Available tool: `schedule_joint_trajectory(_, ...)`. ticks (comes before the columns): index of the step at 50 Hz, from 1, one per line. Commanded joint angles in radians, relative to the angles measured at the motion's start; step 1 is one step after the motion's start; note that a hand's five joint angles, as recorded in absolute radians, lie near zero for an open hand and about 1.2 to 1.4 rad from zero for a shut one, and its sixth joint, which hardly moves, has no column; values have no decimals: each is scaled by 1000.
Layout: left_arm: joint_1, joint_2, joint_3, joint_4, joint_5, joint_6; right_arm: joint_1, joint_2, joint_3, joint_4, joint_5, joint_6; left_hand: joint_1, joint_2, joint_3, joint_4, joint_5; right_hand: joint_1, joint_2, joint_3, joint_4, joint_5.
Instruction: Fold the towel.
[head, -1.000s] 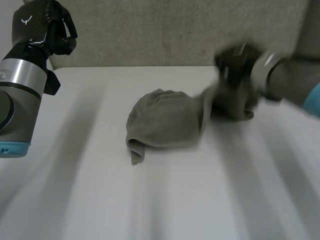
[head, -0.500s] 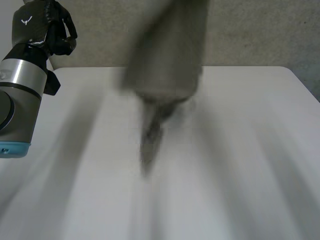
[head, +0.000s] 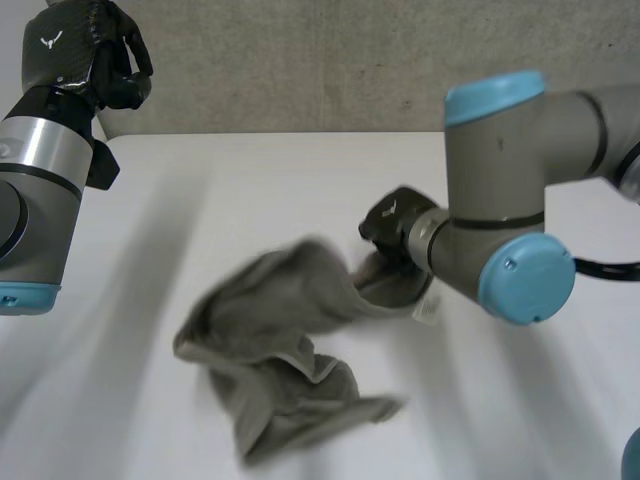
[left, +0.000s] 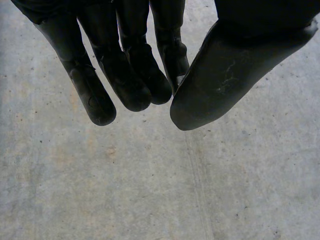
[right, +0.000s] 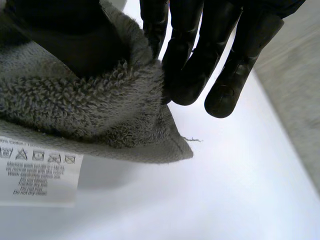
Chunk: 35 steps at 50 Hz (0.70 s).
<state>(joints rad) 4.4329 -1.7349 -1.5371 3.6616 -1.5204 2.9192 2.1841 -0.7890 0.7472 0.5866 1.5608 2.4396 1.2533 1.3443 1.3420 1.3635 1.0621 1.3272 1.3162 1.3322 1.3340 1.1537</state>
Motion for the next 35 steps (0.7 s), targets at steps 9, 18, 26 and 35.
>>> schedule_joint_trajectory(9, 5, -2, -2, 0, 0, 2, 2, -225, 29, -212, -68, 104, 143, 52, 54, 33, 160, -1153, -1142, -1158, -1160, -1154)
schedule_joint_trajectory(18, 3, 0, 3, -3, 0, -2, -12, -300, 139, -255, -10, 229, -5, -96, -94, -116, 11, -1153, -1142, -1158, -1160, -1154)
schedule_joint_trajectory(26, 3, -2, 6, -9, 6, -2, -46, -421, 337, -428, 25, 416, -546, -637, -634, -656, -529, -1153, -1142, -1158, -1160, -1154)
schedule_joint_trajectory(35, -1, -2, 6, -12, 8, 5, -93, -513, 443, -583, 50, 522, -749, -840, -838, -859, -732, -1153, -1142, -1158, -1160, -1154)
